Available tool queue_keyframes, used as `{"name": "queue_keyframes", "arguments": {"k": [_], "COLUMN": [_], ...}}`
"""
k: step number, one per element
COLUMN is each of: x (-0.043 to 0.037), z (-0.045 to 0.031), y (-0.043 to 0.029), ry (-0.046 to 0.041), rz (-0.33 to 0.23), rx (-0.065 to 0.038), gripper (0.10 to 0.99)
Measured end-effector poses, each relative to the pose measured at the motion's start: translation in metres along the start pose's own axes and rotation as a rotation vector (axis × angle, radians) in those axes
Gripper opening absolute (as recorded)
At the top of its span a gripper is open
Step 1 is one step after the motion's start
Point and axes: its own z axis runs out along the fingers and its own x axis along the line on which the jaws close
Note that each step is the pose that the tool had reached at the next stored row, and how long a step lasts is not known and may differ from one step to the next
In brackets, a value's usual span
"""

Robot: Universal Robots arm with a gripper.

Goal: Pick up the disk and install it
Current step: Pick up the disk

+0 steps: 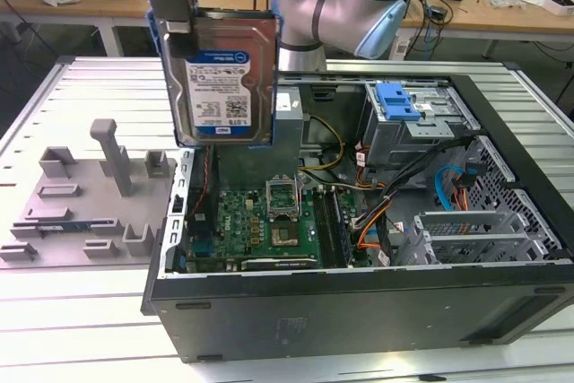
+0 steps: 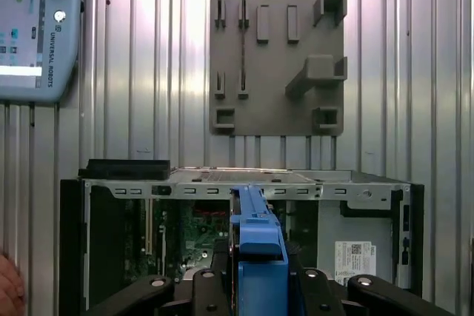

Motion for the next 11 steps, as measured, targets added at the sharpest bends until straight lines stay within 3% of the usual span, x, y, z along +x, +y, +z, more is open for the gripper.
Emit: {"name": "queue_keyframes", "arguments": {"k": [11], "x": [0.0225], "z": [-0.0008], "y": [-0.0474], "ry": [0.0004], "rz": [0.0], "rx": [0.0], "gripper": [0.369]}}
